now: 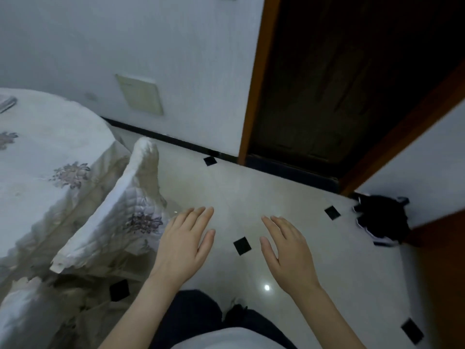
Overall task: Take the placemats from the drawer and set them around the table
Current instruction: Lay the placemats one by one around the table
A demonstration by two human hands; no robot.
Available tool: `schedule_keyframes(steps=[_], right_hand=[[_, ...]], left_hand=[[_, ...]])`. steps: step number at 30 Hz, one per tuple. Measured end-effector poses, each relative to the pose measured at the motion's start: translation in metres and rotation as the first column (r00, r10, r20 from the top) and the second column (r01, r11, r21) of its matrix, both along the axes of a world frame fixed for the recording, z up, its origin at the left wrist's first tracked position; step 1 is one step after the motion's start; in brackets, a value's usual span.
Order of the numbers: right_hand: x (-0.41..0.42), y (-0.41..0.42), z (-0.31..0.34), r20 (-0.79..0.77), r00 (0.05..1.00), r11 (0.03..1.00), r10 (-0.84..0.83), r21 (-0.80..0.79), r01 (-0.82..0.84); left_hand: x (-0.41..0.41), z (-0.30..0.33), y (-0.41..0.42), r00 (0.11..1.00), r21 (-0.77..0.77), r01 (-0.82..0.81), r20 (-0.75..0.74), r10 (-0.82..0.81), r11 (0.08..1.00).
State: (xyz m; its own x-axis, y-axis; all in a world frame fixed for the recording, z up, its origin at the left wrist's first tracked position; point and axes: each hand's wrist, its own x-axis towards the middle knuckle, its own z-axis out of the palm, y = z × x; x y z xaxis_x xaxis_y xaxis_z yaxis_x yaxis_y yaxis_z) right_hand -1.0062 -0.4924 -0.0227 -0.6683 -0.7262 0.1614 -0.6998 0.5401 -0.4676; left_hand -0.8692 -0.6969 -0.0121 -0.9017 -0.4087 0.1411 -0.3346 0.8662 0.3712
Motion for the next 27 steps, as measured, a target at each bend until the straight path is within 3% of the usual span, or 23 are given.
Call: schedule_keyframes(steps=[9,20,27], right_hand=[[-0.122,-0.103,-0.015,0.062,0.980,0.980,0.191,0.042,-0.193],[-0.261,-0.325,0.006,0.021,0.950,0.950,0.311,0.020,-0.311],[-0.329,-0.448,0.011,0.037,0.900,0.900,0.435,0.007,-0.435]], left_hand=[[-0.084,-0.016,-0.062,0.981,0.028,-0.192,0.024,0.191,0.981],[-0.214,-0.002,-0.261,0.941,0.009,-0.329,-0.076,0.329,0.944],[-0.250,0.000,-0.356,0.882,0.003,-0.470,-0.032,0.470,0.882]])
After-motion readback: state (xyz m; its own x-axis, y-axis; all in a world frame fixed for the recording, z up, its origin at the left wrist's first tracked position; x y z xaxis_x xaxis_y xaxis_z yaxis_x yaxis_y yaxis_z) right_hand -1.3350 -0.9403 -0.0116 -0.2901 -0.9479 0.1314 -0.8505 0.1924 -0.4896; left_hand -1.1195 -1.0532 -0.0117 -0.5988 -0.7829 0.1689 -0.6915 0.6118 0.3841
